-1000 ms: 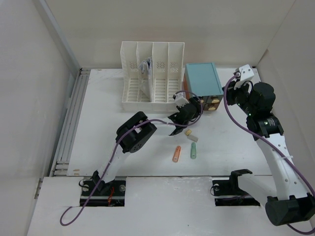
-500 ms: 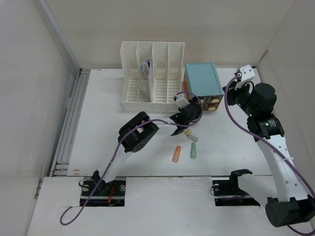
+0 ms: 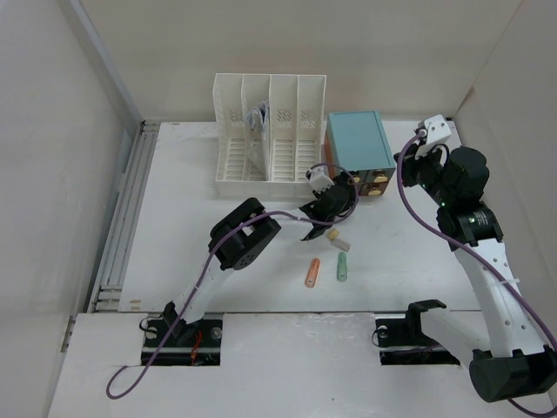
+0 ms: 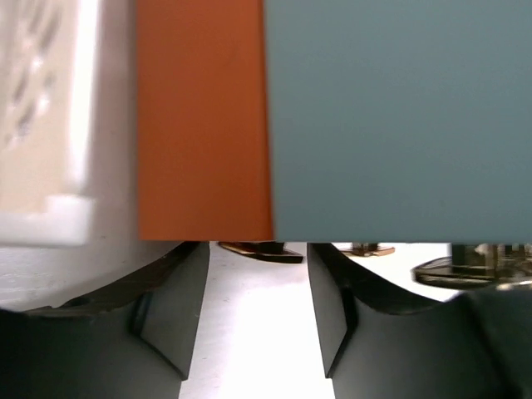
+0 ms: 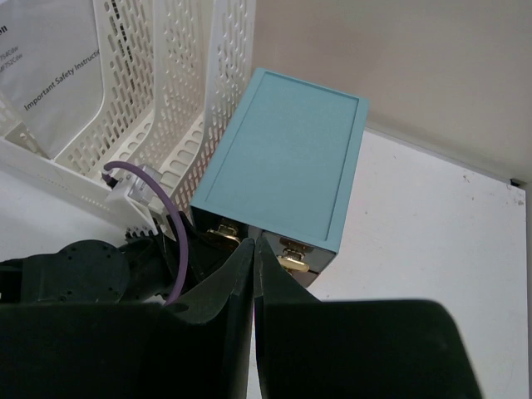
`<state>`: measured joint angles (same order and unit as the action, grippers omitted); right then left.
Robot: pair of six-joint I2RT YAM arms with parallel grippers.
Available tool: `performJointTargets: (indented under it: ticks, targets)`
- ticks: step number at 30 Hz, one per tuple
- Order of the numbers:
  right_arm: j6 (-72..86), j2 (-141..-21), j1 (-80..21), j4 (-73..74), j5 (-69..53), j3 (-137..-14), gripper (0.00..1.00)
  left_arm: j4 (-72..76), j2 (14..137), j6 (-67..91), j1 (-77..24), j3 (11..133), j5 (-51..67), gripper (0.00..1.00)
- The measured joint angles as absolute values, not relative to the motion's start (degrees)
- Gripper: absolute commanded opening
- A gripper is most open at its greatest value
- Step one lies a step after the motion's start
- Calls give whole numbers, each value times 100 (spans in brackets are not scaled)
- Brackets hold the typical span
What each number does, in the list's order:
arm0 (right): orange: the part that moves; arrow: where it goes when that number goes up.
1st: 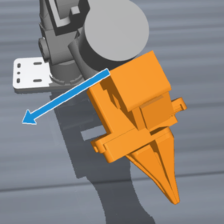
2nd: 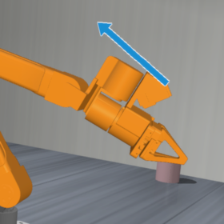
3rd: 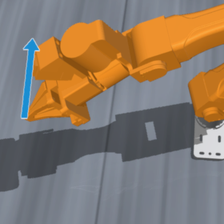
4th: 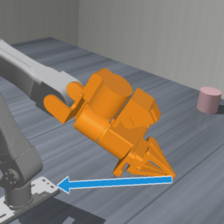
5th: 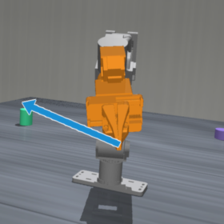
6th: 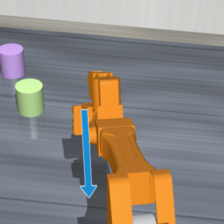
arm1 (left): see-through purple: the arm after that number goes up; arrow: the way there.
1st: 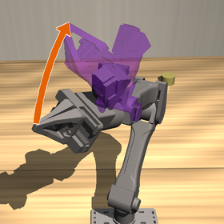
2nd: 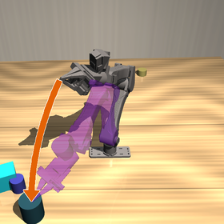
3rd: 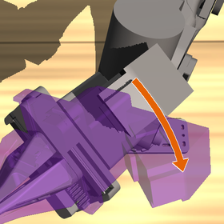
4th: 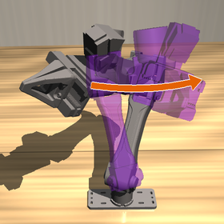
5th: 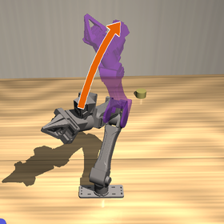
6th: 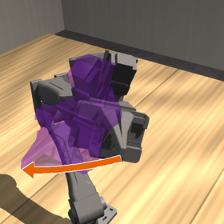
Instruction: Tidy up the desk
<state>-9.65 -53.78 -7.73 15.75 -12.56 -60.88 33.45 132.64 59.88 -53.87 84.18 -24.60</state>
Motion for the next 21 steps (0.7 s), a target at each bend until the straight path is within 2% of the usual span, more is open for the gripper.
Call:
performJointTargets:
  ticks: [6, 9, 16, 21]
  targets:
    - [-965, -5367, -773, 1575, -1256, -6088, 8, 3426, 13260, 6029, -5393, 8307, -2556, 50]
    - [-965, -5367, -773, 1575, -1256, -6088, 8, 3450, 13260, 6049, -5393, 8296, -2561, 44]
    - [-965, -5365, -773, 1575, -1256, -6088, 8, 3457, 13260, 6053, -5393, 8340, -2550, 39]
    - [-965, -5365, -773, 1575, -1256, -6088, 8, 3422, 13260, 6027, -5395, 8374, -2532, 30]
